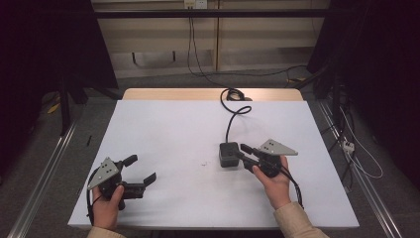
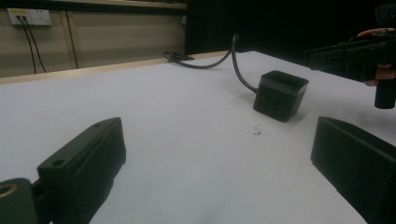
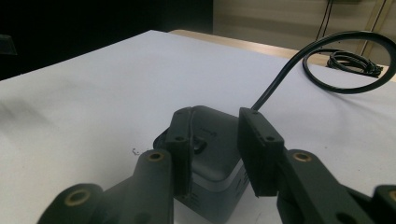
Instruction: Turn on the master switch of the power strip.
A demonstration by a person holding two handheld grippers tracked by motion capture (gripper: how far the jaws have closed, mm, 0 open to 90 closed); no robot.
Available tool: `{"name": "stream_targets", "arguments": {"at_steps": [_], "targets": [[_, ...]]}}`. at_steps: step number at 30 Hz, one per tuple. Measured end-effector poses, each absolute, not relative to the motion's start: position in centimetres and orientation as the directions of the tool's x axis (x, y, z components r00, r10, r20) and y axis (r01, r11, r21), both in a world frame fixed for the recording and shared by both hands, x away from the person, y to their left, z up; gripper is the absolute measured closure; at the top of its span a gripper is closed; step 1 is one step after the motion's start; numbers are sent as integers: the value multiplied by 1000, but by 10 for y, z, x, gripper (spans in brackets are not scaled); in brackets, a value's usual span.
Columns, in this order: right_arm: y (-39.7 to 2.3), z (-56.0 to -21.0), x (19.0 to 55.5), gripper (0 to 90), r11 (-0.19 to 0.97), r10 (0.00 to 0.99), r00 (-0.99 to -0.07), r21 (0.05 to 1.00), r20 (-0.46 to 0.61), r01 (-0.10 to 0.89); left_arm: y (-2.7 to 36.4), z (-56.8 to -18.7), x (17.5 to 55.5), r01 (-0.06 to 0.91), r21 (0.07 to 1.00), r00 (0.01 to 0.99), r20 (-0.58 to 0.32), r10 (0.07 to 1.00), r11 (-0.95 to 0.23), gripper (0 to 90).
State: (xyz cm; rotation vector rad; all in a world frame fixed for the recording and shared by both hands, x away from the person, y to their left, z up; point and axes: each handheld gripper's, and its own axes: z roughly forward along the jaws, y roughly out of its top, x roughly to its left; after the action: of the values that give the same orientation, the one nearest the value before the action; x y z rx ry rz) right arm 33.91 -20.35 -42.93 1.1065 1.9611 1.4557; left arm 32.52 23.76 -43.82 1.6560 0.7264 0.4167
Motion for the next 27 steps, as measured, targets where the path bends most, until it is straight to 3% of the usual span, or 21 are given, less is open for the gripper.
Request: {"name": "stream_targets", "arguments": {"at_steps": [6, 27], "targets": [[-198, -430, 341, 763, 134, 799, -593, 933, 97, 333, 238, -438, 325, 231, 969, 739, -119, 663, -84, 29], [-194, -434, 345, 900, 142, 786, -610, 930, 103, 340, 238, -438, 325, 228, 970, 739, -118, 663, -81, 28]]}}
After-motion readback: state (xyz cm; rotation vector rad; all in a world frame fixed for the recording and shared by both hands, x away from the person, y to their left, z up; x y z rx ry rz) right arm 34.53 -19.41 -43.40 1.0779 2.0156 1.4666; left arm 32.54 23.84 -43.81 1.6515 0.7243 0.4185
